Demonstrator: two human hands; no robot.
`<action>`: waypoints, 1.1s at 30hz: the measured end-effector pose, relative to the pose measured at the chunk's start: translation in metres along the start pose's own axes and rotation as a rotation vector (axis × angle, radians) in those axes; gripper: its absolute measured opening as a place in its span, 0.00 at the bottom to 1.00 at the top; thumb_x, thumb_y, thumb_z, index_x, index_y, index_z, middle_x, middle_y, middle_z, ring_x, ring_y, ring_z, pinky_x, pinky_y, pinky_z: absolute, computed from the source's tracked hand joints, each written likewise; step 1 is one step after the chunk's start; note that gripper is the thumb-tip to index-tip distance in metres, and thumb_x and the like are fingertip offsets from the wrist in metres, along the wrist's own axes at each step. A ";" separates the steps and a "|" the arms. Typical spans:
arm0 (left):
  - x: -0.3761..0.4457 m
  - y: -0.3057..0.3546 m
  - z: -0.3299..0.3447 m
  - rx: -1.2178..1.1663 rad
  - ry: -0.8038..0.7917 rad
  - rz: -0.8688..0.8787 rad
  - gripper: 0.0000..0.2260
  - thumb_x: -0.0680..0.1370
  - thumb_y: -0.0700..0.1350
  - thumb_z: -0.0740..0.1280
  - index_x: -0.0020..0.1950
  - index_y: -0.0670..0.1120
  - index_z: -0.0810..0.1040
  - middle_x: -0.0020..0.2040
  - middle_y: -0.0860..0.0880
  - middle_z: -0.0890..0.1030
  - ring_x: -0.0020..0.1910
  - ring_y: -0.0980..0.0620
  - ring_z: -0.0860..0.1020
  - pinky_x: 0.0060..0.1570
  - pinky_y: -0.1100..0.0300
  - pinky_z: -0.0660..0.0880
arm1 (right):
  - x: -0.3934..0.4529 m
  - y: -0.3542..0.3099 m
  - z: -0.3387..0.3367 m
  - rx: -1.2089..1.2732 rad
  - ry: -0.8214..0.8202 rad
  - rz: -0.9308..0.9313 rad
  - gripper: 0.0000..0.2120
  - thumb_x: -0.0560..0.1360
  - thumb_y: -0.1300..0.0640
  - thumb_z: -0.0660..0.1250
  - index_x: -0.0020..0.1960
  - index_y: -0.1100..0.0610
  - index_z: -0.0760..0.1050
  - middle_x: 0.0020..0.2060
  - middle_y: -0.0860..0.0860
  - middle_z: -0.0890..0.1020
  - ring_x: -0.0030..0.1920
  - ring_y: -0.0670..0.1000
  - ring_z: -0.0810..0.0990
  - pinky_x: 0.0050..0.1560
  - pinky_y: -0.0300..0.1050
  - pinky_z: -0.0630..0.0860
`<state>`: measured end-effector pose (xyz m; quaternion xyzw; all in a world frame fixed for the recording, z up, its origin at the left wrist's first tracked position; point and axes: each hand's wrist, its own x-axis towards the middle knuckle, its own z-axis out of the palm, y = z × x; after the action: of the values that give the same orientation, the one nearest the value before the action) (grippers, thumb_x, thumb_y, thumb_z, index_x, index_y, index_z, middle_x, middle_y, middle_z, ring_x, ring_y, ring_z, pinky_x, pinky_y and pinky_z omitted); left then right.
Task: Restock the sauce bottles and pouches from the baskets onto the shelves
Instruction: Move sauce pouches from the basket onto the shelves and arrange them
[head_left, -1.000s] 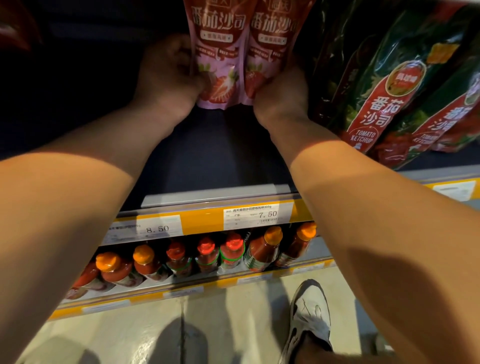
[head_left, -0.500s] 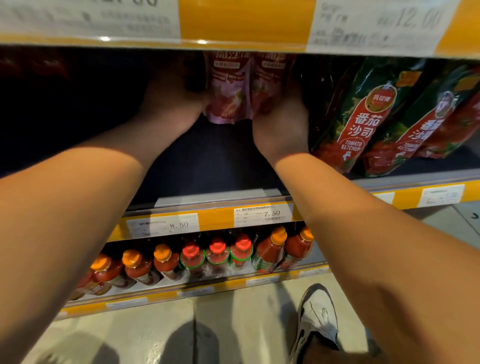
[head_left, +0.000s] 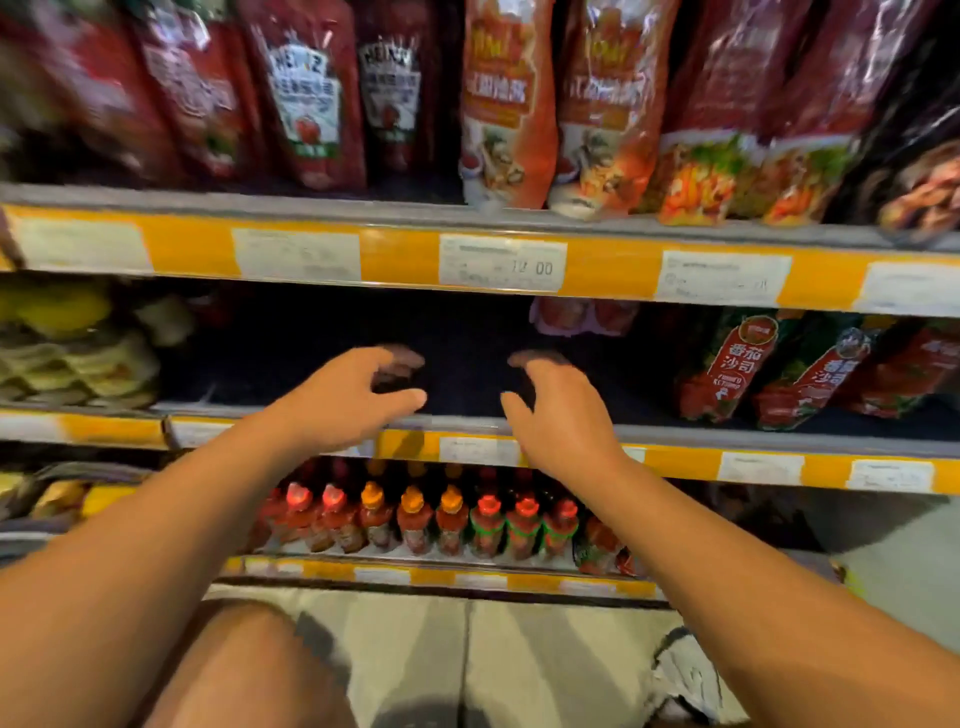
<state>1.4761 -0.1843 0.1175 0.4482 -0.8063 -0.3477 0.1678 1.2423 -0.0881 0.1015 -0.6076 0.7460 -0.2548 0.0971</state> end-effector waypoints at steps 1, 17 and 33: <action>-0.021 -0.007 -0.012 0.011 0.023 0.005 0.19 0.79 0.52 0.72 0.70 0.54 0.77 0.67 0.55 0.78 0.69 0.56 0.75 0.71 0.54 0.71 | -0.007 -0.013 0.004 0.020 -0.069 -0.057 0.22 0.81 0.48 0.66 0.74 0.50 0.71 0.67 0.52 0.76 0.65 0.55 0.76 0.62 0.51 0.74; -0.316 -0.088 -0.085 -0.130 0.475 -0.196 0.16 0.81 0.52 0.70 0.67 0.64 0.77 0.65 0.69 0.76 0.65 0.69 0.73 0.64 0.61 0.71 | -0.086 -0.193 0.031 0.138 -0.309 -0.524 0.25 0.81 0.41 0.65 0.75 0.45 0.68 0.72 0.43 0.71 0.69 0.46 0.72 0.63 0.42 0.68; -0.491 -0.269 -0.047 -0.326 0.803 -0.938 0.09 0.77 0.41 0.74 0.54 0.51 0.80 0.51 0.53 0.82 0.54 0.50 0.81 0.53 0.55 0.76 | -0.163 -0.375 0.177 0.063 -0.762 -0.649 0.29 0.81 0.43 0.67 0.79 0.49 0.66 0.76 0.50 0.68 0.72 0.53 0.71 0.67 0.50 0.71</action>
<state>1.9325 0.1133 -0.0205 0.8176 -0.3355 -0.3074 0.3528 1.6838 -0.0280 0.1103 -0.8550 0.4221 -0.0543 0.2966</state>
